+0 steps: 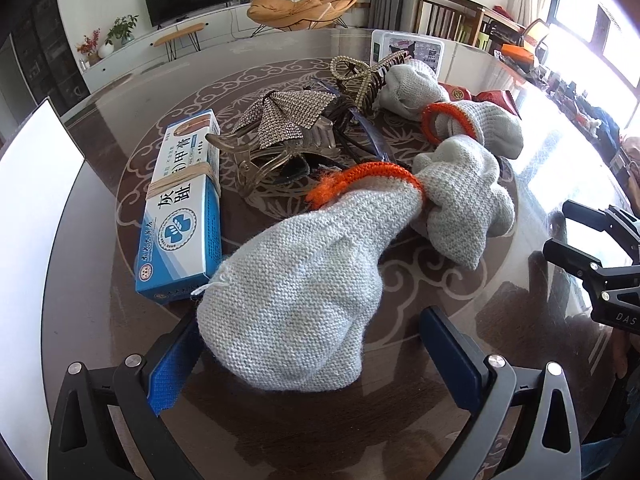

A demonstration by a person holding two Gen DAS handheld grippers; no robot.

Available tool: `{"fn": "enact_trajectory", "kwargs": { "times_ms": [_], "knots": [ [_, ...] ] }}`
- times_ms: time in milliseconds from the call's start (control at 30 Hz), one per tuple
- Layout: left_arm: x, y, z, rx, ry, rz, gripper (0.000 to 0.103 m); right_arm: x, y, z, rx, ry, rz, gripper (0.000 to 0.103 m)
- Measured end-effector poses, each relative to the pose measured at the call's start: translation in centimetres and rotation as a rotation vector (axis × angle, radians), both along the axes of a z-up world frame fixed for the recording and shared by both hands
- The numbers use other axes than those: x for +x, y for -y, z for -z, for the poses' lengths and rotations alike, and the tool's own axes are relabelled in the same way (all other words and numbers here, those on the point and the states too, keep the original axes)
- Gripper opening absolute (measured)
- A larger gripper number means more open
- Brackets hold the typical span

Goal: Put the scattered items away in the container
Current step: 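Lower the left gripper onto the white orange-cuffed knit glove and close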

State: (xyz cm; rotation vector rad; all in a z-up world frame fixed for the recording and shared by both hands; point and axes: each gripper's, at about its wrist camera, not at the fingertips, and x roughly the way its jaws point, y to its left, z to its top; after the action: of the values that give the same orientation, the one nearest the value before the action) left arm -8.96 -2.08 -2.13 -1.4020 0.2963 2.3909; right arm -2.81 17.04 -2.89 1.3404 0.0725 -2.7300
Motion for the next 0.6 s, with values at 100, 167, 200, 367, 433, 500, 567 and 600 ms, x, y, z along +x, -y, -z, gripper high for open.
{"fn": "enact_trajectory", "kwargs": {
  "times_ms": [100,167,200,367,433,500,567,600],
  "knots": [
    [-0.4,0.7,0.0,0.007,-0.017,0.044,0.103,0.0,0.0,0.0,0.0,0.0,0.0,0.076],
    [-0.7,0.7,0.0,0.01,-0.025,0.073,0.103,0.0,0.0,0.0,0.0,0.0,0.0,0.076],
    [-0.9,0.7,-0.1,0.012,-0.028,0.084,0.103,0.0,0.0,0.0,0.0,0.0,0.0,0.076],
    [-1.4,0.3,-0.1,0.018,-0.041,0.107,0.103,0.0,0.0,0.0,0.0,0.0,0.0,0.076],
    [-1.2,0.5,-0.1,0.026,-0.054,0.095,0.103,0.0,0.0,0.0,-0.001,0.0,0.0,0.076],
    [-0.6,0.7,-0.3,0.038,-0.085,0.075,0.087,0.0,0.0,0.0,0.0,0.0,0.0,0.076],
    [-0.1,1.1,-0.8,0.046,-0.107,0.036,0.055,0.0,0.0,0.0,0.0,0.0,0.0,0.076],
    [0.0,1.2,-0.9,0.053,-0.101,0.016,0.044,0.0,0.0,0.0,0.0,0.0,0.0,0.076]
  ]
}}
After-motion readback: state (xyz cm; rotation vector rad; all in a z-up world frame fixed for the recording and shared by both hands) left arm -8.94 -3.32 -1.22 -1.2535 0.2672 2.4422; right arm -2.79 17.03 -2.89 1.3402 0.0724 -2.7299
